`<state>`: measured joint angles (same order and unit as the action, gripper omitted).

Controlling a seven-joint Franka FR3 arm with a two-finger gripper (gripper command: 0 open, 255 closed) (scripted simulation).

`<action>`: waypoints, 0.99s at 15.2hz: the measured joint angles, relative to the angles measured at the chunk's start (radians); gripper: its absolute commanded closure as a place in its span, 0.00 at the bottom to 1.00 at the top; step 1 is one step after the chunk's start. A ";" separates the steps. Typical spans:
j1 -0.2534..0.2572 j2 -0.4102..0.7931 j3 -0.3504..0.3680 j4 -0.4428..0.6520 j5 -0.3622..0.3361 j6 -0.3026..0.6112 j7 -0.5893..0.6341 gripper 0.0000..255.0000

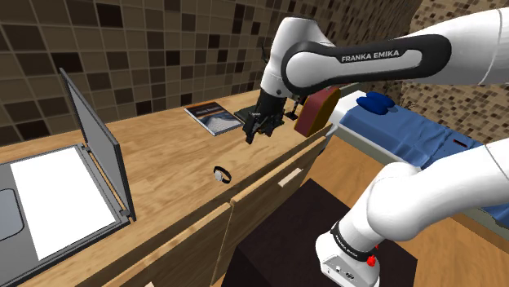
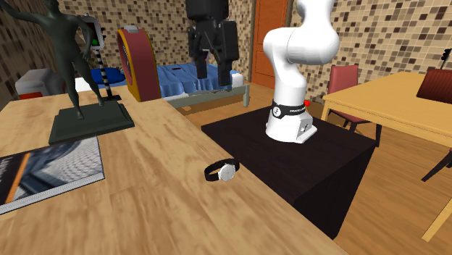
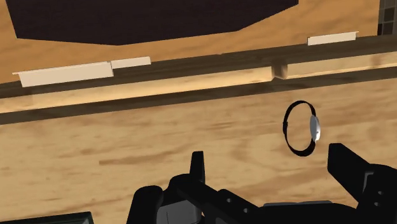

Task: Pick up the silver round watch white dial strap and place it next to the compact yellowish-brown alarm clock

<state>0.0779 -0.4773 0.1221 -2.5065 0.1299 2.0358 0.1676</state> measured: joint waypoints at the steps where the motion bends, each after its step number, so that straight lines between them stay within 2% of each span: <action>1: 0.009 0.032 0.014 0.008 0.009 0.026 0.012 0.00; 10: 0.069 0.302 0.106 0.077 0.053 0.239 0.087 0.00; 15: 0.075 0.359 0.116 0.065 0.054 0.309 0.092 0.00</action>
<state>0.1525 -0.1184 0.2386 -2.4415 0.1836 2.3451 0.2600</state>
